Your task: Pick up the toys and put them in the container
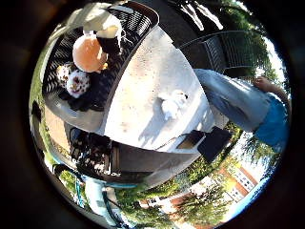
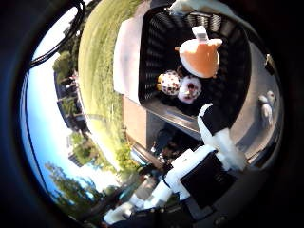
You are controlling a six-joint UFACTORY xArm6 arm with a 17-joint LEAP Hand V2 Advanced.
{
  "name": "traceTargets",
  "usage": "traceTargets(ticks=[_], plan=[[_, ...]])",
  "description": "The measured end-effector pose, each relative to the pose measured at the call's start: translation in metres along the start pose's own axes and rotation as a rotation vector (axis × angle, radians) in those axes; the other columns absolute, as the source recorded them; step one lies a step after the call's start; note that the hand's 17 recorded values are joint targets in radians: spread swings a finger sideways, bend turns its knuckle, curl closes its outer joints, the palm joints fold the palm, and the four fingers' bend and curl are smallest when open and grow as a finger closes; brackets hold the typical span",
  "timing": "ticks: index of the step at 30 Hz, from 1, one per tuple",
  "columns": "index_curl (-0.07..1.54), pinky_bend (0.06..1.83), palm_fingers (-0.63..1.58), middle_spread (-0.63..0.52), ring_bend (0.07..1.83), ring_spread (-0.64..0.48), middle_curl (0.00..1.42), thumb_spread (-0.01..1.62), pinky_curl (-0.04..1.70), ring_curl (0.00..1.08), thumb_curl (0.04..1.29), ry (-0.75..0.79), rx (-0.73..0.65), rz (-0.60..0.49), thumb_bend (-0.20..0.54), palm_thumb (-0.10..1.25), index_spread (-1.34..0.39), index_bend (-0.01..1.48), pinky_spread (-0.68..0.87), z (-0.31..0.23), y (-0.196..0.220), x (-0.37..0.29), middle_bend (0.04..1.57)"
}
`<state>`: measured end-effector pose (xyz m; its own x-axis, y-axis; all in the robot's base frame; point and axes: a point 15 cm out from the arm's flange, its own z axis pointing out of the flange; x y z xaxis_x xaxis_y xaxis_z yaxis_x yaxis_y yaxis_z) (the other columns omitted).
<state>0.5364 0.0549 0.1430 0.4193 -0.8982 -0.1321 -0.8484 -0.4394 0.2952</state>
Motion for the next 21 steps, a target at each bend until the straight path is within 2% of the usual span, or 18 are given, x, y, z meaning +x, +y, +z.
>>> traceTargets(ticks=[8,9,13,17,21], plan=[[0.20,0.59,0.00,0.04,0.42,0.29,0.33,1.12,0.49,0.33,0.47,0.003,0.113,0.153,-0.035,0.74,-0.40,0.24,0.49,-0.034,0.054,0.121,0.16],[0.21,0.58,0.00,0.04,0.41,0.29,0.33,1.12,0.48,0.33,0.46,0.040,0.128,0.184,-0.035,0.73,-0.39,0.22,0.49,-0.026,0.058,0.152,0.16],[0.23,0.55,0.01,0.04,0.41,0.29,0.32,1.13,0.45,0.32,0.45,0.098,0.109,0.225,-0.038,0.70,-0.38,0.20,0.48,0.017,0.064,0.208,0.16],[0.25,0.54,0.02,0.04,0.40,0.28,0.31,1.14,0.42,0.32,0.43,0.096,0.063,0.246,-0.042,0.62,-0.35,0.18,0.48,0.075,0.072,0.242,0.16],[0.25,0.54,0.03,0.04,0.40,0.28,0.30,1.15,0.41,0.32,0.41,0.109,0.049,0.254,-0.031,0.60,-0.33,0.18,0.47,0.121,0.069,0.263,0.16]])
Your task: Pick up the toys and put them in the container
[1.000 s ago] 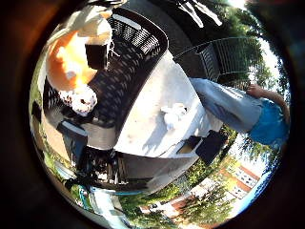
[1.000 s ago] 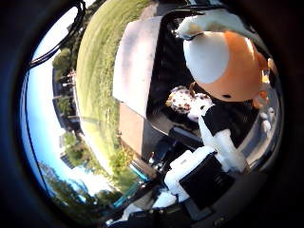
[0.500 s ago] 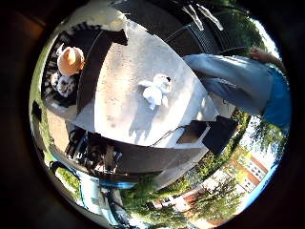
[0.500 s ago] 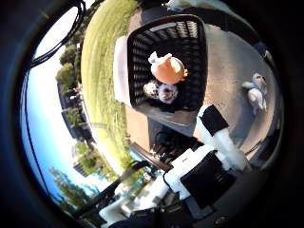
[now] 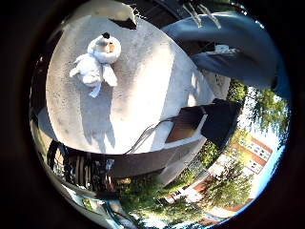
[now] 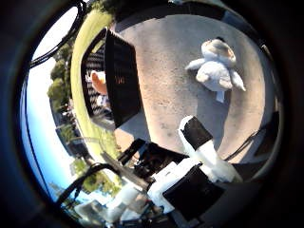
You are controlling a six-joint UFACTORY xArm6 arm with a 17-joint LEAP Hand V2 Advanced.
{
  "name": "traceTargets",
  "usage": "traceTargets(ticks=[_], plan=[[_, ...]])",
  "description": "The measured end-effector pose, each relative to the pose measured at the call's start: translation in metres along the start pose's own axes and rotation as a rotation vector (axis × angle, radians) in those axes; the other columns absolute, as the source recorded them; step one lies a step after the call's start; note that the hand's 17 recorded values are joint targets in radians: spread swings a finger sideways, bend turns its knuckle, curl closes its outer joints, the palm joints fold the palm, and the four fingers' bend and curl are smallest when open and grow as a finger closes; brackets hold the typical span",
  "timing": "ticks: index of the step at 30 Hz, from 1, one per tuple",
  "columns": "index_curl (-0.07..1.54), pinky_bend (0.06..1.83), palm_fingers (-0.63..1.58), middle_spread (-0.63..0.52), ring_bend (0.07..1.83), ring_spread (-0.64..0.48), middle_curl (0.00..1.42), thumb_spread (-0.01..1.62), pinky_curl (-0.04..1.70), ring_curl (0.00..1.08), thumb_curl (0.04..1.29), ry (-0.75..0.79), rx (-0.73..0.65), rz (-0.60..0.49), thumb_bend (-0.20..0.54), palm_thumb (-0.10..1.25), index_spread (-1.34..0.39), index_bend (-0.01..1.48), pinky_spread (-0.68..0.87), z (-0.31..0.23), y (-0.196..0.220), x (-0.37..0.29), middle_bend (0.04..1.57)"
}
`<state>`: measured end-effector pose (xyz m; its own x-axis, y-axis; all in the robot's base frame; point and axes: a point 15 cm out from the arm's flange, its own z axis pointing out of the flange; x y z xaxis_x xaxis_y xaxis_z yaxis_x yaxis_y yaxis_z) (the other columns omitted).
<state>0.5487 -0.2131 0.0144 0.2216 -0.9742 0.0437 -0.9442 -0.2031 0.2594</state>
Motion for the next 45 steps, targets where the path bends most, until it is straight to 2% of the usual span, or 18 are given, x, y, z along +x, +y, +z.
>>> traceTargets(ticks=[9,16,19,21,23,25,26,28,29,30,32,36,45], plan=[[0.26,0.57,0.09,0.04,0.41,0.28,0.30,1.14,0.38,0.32,0.39,0.007,0.005,-0.002,-0.027,0.60,-0.27,0.17,0.48,0.063,-0.011,0.005,0.17],[0.26,0.63,0.19,0.03,0.43,0.30,0.30,1.12,0.37,0.32,0.40,0.063,-0.011,0.019,-0.016,0.68,-0.21,0.16,0.51,0.082,-0.013,0.011,0.17],[0.26,0.69,0.31,0.01,0.51,0.31,0.30,1.10,0.37,0.33,0.41,0.109,-0.039,0.001,-0.023,0.70,-0.18,0.18,0.53,0.090,-0.010,0.015,0.17],[0.25,0.75,0.49,-0.01,0.64,0.31,0.30,1.10,0.37,0.35,0.42,0.114,-0.047,0.003,-0.027,0.70,-0.17,0.17,0.53,0.093,-0.010,0.013,0.17],[0.25,0.83,0.74,-0.04,0.70,0.29,0.31,1.09,0.37,0.36,0.42,0.114,-0.049,0.001,-0.023,0.72,-0.18,0.18,0.53,0.094,-0.010,0.012,0.24],[0.27,0.86,1.10,-0.07,0.80,0.22,0.37,1.09,0.39,0.39,0.43,0.112,-0.053,0.000,-0.019,0.74,-0.25,0.22,0.50,0.096,-0.009,0.011,0.40],[0.28,0.86,1.19,-0.07,0.89,0.20,0.43,1.09,0.42,0.44,0.44,0.113,-0.053,0.000,-0.017,0.75,-0.29,0.20,0.49,0.096,-0.009,0.011,0.54],[0.30,0.87,1.16,-0.09,1.02,0.16,0.50,1.09,0.46,0.51,0.44,0.114,-0.055,-0.005,-0.010,0.78,-0.33,0.18,0.47,0.095,-0.009,0.010,0.68],[0.30,0.90,1.12,-0.10,1.12,0.12,0.56,1.09,0.50,0.56,0.45,0.114,-0.056,-0.007,-0.008,0.81,-0.38,0.18,0.46,0.095,-0.009,0.009,0.80],[0.30,0.91,1.11,-0.11,1.14,0.10,0.58,1.09,0.51,0.58,0.46,0.114,-0.055,-0.012,-0.005,0.83,-0.39,0.18,0.46,0.094,-0.010,0.009,0.83],[0.31,1.04,1.10,-0.13,1.22,0.05,0.66,1.07,0.59,0.64,0.48,0.114,-0.057,-0.020,0.000,0.90,-0.48,0.22,0.43,0.092,-0.009,0.009,0.97],[0.35,1.20,1.10,-0.15,1.27,-0.01,0.76,1.06,0.69,0.69,0.54,0.098,-0.081,-0.010,0.019,1.00,-0.61,0.33,0.37,0.092,0.000,0.009,1.10],[0.50,1.37,0.96,-0.17,1.36,-0.09,0.88,1.09,0.86,0.78,0.64,0.015,-0.192,-0.022,-0.008,1.03,-0.83,0.49,0.27,0.035,0.036,-0.009,1.25]])
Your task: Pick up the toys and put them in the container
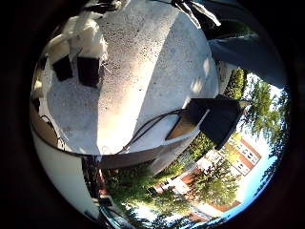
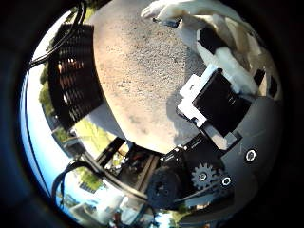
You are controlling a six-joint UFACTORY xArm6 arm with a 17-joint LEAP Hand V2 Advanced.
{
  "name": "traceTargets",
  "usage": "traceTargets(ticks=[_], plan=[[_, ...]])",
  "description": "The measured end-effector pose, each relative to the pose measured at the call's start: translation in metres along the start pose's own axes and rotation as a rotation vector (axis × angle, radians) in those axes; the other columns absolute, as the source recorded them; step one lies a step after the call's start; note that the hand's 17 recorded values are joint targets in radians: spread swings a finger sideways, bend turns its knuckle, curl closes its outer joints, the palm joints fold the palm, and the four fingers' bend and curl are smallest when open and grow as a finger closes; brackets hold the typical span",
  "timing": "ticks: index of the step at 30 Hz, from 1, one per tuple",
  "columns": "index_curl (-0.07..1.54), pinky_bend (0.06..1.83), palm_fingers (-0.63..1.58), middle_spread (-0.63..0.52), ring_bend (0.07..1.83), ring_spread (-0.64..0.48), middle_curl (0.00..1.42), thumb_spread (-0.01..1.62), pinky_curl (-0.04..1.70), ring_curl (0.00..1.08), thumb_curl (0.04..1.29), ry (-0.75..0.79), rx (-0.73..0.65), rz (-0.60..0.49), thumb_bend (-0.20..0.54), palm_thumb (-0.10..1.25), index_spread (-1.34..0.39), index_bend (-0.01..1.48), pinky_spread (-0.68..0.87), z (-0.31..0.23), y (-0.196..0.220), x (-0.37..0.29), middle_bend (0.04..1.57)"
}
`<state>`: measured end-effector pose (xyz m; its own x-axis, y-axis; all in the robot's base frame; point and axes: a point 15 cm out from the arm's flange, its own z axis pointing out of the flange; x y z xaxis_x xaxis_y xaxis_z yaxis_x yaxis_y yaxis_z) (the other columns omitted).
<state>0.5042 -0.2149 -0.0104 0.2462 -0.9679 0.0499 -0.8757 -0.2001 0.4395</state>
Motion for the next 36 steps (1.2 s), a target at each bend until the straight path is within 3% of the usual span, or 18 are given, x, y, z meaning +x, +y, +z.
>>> traceTargets(ticks=[6,13,17,20,23,25,26,31,36], plan=[[0.61,1.46,0.89,-0.17,1.40,-0.12,0.92,1.11,0.90,0.82,0.69,-0.159,0.048,-0.092,-0.013,1.02,-0.95,0.52,0.23,-0.066,0.017,-0.045,1.30],[0.78,1.52,0.81,-0.16,1.47,-0.14,0.96,1.13,0.94,0.86,0.73,-0.193,0.126,-0.179,-0.018,0.99,-1.06,0.49,0.19,-0.136,0.047,-0.075,1.36],[0.87,1.46,0.70,-0.16,1.49,-0.11,0.95,1.16,0.96,0.86,0.71,-0.183,0.221,-0.162,-0.039,0.87,-1.08,0.51,0.18,-0.146,0.029,-0.072,1.34],[0.93,1.36,0.52,-0.12,1.41,-0.03,0.88,1.19,0.93,0.80,0.66,-0.150,0.300,-0.124,-0.035,0.82,-1.00,0.50,0.21,-0.139,0.001,-0.058,1.17],[0.96,1.18,0.05,-0.08,1.27,0.04,0.77,1.19,0.91,0.75,0.61,-0.155,0.305,-0.067,-0.043,0.77,-0.83,0.47,0.26,-0.110,-0.019,-0.049,0.86],[0.94,1.06,-0.12,-0.05,1.13,0.09,0.69,1.19,0.83,0.68,0.59,-0.159,0.299,-0.051,-0.042,0.74,-0.73,0.45,0.30,-0.097,-0.027,-0.045,0.74],[0.90,0.95,-0.18,-0.02,0.97,0.14,0.62,1.19,0.75,0.59,0.56,-0.157,0.301,-0.045,-0.044,0.71,-0.64,0.39,0.34,-0.094,-0.032,-0.041,0.63],[0.75,0.70,-0.17,0.04,0.64,0.22,0.48,1.18,0.60,0.42,0.50,-0.149,0.282,-0.008,-0.036,0.66,-0.44,0.24,0.40,-0.061,-0.046,-0.025,0.38],[0.63,0.54,-0.06,0.06,0.49,0.25,0.42,1.17,0.50,0.35,0.46,-0.081,0.320,0.016,-0.031,0.64,-0.35,0.16,0.43,-0.050,-0.062,-0.008,0.24]])
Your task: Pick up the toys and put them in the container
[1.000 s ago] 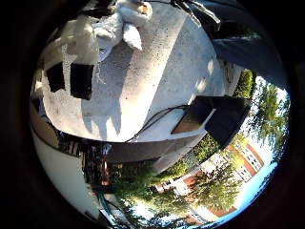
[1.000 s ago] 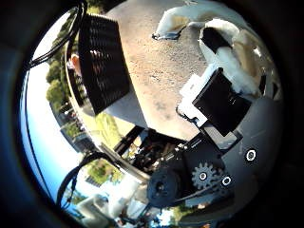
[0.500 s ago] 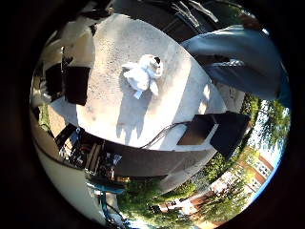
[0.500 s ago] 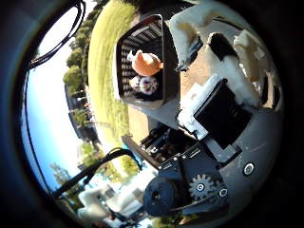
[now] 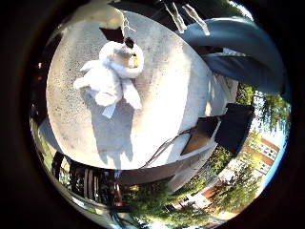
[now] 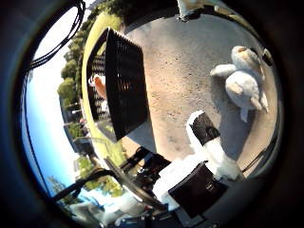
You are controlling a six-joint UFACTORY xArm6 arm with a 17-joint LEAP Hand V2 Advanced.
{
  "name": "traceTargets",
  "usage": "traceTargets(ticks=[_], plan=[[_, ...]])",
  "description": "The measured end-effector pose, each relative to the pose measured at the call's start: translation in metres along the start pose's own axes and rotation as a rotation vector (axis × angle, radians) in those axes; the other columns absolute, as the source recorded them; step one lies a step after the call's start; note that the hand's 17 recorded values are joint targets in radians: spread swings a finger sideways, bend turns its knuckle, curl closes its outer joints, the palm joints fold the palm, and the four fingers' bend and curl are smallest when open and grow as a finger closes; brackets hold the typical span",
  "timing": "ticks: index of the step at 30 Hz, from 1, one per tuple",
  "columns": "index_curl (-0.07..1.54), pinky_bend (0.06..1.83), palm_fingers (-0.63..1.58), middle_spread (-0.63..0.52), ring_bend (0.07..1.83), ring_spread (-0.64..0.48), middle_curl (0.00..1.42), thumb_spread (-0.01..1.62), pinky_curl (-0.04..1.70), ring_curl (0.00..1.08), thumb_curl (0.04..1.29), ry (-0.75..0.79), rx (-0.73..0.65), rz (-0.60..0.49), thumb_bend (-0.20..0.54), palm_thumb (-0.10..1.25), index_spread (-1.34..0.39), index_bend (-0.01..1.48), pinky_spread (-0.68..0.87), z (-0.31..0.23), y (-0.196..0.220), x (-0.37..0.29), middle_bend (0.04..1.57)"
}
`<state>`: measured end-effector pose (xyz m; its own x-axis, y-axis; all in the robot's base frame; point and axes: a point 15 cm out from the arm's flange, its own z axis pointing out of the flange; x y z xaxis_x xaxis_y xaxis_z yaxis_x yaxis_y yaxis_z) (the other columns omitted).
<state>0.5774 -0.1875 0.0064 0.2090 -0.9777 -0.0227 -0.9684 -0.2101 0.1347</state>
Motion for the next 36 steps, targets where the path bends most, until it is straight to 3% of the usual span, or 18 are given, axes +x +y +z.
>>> traceTargets(ticks=[9,15,23,28,30,32,34,36], plan=[[0.48,0.48,0.05,0.05,0.43,0.27,0.37,1.17,0.42,0.32,0.40,0.037,0.009,0.033,-0.044,0.55,-0.24,0.15,0.47,0.027,-0.005,0.009,0.18],[0.40,0.54,0.10,0.07,0.43,0.29,0.35,1.17,0.41,0.32,0.36,0.067,-0.047,0.027,-0.039,0.47,-0.20,0.14,0.49,0.058,0.005,0.013,0.17],[0.33,0.62,0.18,0.07,0.45,0.32,0.34,1.16,0.40,0.32,0.33,0.058,-0.114,0.026,-0.029,0.45,-0.15,0.16,0.53,0.095,0.020,0.004,0.19],[0.31,0.69,0.37,0.05,0.56,0.34,0.34,1.16,0.39,0.33,0.32,0.102,-0.152,0.041,-0.027,0.45,-0.11,0.15,0.56,0.105,0.030,0.014,0.19],[0.29,0.79,0.64,0.02,0.66,0.32,0.35,1.16,0.40,0.34,0.32,0.099,-0.165,0.047,-0.023,0.46,-0.12,0.16,0.58,0.107,0.036,0.017,0.24],[0.28,0.87,1.02,-0.01,0.78,0.26,0.41,1.16,0.42,0.38,0.33,0.095,-0.178,0.053,-0.018,0.48,-0.18,0.16,0.56,0.108,0.041,0.019,0.40],[0.28,0.94,1.21,-0.02,0.91,0.23,0.48,1.16,0.47,0.44,0.34,0.087,-0.191,0.062,0.000,0.53,-0.24,0.14,0.52,0.110,0.046,0.020,0.55],[0.29,1.01,1.19,-0.05,1.07,0.16,0.56,1.16,0.54,0.52,0.38,0.084,-0.194,0.071,0.032,0.65,-0.30,0.16,0.48,0.111,0.049,0.023,0.72]])
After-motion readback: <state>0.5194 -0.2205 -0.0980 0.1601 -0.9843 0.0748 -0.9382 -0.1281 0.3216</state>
